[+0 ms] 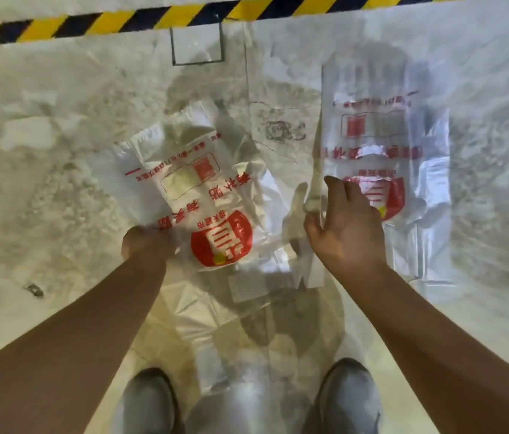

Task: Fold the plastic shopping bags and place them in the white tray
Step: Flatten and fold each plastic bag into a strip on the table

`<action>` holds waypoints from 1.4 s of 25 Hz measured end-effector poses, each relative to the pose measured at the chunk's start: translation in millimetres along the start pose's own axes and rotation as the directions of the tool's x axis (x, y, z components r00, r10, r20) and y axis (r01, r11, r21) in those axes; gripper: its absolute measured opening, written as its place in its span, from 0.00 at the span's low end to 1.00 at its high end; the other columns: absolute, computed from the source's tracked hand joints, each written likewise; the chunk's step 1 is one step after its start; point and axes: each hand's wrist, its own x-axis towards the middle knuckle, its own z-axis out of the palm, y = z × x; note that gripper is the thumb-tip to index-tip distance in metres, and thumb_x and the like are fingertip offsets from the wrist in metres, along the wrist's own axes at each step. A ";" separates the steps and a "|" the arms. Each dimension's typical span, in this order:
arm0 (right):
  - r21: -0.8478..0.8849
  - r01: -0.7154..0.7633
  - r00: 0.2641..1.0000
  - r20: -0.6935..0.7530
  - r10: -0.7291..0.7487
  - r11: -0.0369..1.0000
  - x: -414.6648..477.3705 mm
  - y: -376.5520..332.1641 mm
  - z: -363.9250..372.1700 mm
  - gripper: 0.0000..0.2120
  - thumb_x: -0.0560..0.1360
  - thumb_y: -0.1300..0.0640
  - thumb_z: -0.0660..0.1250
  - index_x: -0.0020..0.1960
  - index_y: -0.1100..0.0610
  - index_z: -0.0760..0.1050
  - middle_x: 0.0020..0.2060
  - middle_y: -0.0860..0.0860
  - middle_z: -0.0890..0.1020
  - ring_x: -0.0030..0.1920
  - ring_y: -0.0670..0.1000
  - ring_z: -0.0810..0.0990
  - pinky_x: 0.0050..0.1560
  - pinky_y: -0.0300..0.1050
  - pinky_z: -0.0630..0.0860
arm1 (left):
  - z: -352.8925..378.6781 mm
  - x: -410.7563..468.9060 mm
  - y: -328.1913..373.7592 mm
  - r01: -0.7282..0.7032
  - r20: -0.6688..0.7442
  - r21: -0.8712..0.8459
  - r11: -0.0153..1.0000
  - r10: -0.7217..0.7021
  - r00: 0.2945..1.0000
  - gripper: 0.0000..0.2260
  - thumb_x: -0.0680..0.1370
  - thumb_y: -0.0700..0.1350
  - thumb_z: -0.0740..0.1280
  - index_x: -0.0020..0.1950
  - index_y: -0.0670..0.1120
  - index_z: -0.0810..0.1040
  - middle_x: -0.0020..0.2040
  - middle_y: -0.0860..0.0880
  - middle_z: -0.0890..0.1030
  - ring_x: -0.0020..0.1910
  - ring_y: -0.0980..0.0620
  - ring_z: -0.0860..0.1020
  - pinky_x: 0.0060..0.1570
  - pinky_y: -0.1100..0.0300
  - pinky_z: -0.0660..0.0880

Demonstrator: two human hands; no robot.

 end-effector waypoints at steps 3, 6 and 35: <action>-0.021 -0.184 0.975 0.120 0.185 0.983 27.3 3.7 10.3 0.24 0.77 0.48 0.66 0.66 0.61 0.67 0.57 0.59 0.74 0.54 0.62 0.76 0.44 0.50 0.71 | -17.6 -23.3 4.3 -0.200 -0.130 -0.102 0.974 0.186 0.974 0.11 0.77 0.48 0.67 0.52 0.41 0.79 0.48 0.44 0.82 0.48 0.41 0.80 0.51 0.50 0.77; -0.035 -0.237 0.948 0.211 0.239 0.971 43.2 7.8 25.9 0.18 0.82 0.47 0.60 0.60 0.61 0.71 0.54 0.59 0.77 0.52 0.60 0.78 0.42 0.46 0.67 | -38.1 -42.4 12.4 -0.384 -0.162 -0.226 0.895 0.354 0.921 0.06 0.76 0.48 0.71 0.46 0.46 0.77 0.43 0.49 0.82 0.45 0.45 0.81 0.51 0.50 0.78; 0.380 0.246 0.966 -0.025 -0.256 0.892 -188.6 -399.8 -717.1 0.34 0.78 0.57 0.61 0.79 0.50 0.50 0.31 0.50 0.74 0.31 0.50 0.73 0.29 0.47 0.68 | -742.5 -552.3 112.2 -0.768 -0.283 0.365 0.526 0.849 0.447 0.07 0.80 0.51 0.61 0.45 0.55 0.63 0.43 0.48 0.81 0.38 0.43 0.81 0.39 0.47 0.78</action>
